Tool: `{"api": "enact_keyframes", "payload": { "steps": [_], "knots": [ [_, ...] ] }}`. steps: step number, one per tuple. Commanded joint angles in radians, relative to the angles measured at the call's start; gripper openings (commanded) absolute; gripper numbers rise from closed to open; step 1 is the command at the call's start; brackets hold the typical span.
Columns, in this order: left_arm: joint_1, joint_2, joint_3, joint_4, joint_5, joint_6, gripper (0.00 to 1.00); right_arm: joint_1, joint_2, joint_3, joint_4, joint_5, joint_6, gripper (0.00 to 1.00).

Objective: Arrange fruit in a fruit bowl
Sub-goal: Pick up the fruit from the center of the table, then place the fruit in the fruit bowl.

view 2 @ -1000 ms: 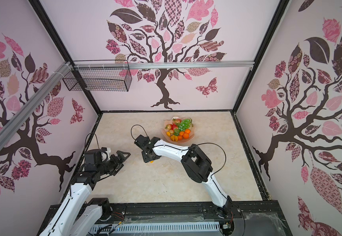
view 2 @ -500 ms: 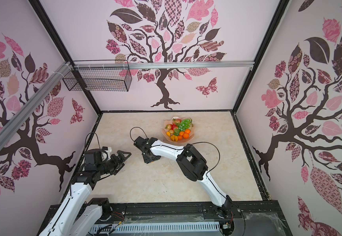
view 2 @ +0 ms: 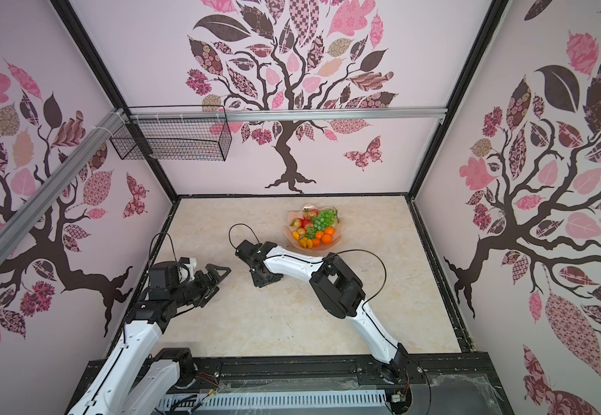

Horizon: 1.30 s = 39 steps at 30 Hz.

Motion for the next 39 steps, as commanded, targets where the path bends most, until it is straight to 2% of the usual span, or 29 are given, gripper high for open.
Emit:
{"api": "enact_keyframes", "payload": {
  "steps": [1,14,24,26,33,39],
  "knots": [
    [0.005,0.003,0.005,0.020,0.005,0.014,0.98,0.000,0.063,0.038,-0.029,-0.006,-0.008,0.38],
    [0.006,0.009,0.014,0.025,0.003,0.016,0.98,0.000,0.054,0.040,-0.026,-0.010,-0.013,0.31],
    [-0.008,0.098,0.079,0.068,0.019,0.061,0.98,-0.039,-0.059,0.065,-0.037,-0.019,-0.021,0.28],
    [-0.030,0.129,0.093,0.101,0.011,0.058,0.98,-0.061,-0.096,0.058,-0.037,-0.020,-0.022,0.28],
    [-0.202,0.298,0.183,0.214,-0.069,0.035,0.98,-0.171,-0.202,0.024,-0.037,-0.013,-0.038,0.28],
    [-0.274,0.421,0.261,0.272,-0.102,0.033,0.98,-0.269,-0.232,0.012,-0.032,-0.008,-0.056,0.28]
  ]
}}
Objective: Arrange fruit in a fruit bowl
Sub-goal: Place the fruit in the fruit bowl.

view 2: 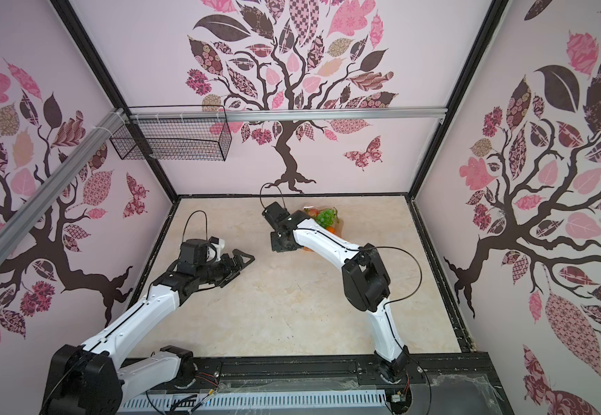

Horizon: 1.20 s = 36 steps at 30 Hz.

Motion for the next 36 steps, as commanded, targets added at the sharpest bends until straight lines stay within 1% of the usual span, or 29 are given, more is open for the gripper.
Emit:
{"api": "enact_keyframes", "payload": {
  "steps": [1,8,14,26,36],
  "knots": [
    [-0.021,0.051,0.073,0.072,-0.033,0.003,0.98,-0.039,-0.032,-0.017,-0.018,0.008,-0.018,0.28],
    [-0.060,0.170,0.165,0.081,-0.047,0.025,0.98,-0.098,0.024,0.022,-0.012,-0.012,-0.039,0.28],
    [-0.085,0.222,0.209,0.087,-0.051,0.029,0.98,-0.117,0.103,0.087,-0.032,-0.022,-0.049,0.29],
    [-0.087,0.221,0.199,0.082,-0.059,0.037,0.98,-0.142,0.203,0.159,-0.047,-0.034,-0.053,0.29],
    [-0.087,0.208,0.198,0.072,-0.068,0.047,0.98,-0.146,0.233,0.175,-0.056,-0.034,-0.051,0.35]
  ]
}}
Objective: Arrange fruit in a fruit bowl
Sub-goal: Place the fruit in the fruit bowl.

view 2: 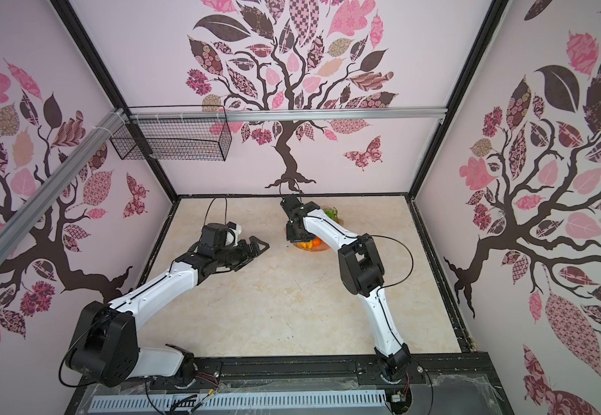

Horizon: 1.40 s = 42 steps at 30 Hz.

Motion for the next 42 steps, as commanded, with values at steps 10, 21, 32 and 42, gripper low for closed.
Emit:
{"api": "enact_keyframes", "payload": {
  "steps": [10,21,32,42],
  "knots": [
    [-0.003,-0.038,0.045,-0.012,-0.038,0.040,0.98,-0.008,-0.009,0.054,-0.040,0.018,-0.004,0.41],
    [-0.003,-0.136,0.071,-0.058,-0.186,0.139,0.98,-0.009,-0.360,-0.288,0.226,0.041,-0.016,0.82],
    [-0.003,-0.311,-0.020,0.025,-0.395,0.244,0.98,-0.009,-0.731,-0.765,0.623,0.204,-0.017,1.00],
    [0.005,-0.483,-0.186,0.154,-0.646,0.546,0.98,-0.018,-0.941,-1.143,0.965,0.508,-0.173,1.00]
  ]
}}
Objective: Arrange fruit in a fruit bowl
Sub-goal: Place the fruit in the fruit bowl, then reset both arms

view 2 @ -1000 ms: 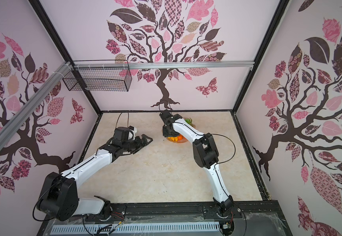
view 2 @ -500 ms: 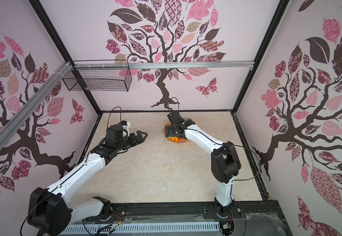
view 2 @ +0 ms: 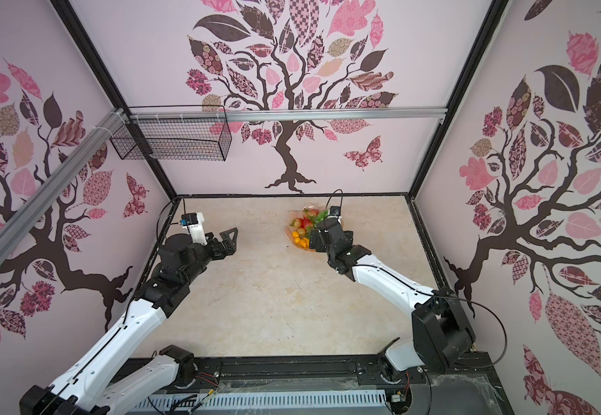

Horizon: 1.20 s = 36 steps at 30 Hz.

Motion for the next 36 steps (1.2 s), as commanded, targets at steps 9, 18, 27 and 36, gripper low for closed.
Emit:
{"api": "enact_keyframes", "payload": {
  "steps": [9,18,27,36],
  "knots": [
    [0.180,-0.022,-0.221,0.250,-0.114,0.241,0.98,-0.154,-0.171,-0.325,0.417,0.214,-0.149,1.00],
    [0.244,0.161,-0.258,0.302,-0.251,0.354,0.98,-0.348,-0.144,-0.499,0.620,0.111,-0.173,1.00],
    [0.304,0.316,-0.287,0.452,-0.161,0.358,0.98,-0.366,0.005,-0.519,0.742,0.074,-0.189,1.00],
    [0.321,0.426,-0.359,0.710,-0.075,0.357,0.98,-0.424,0.059,-0.528,0.818,-0.030,-0.183,1.00]
  ]
}}
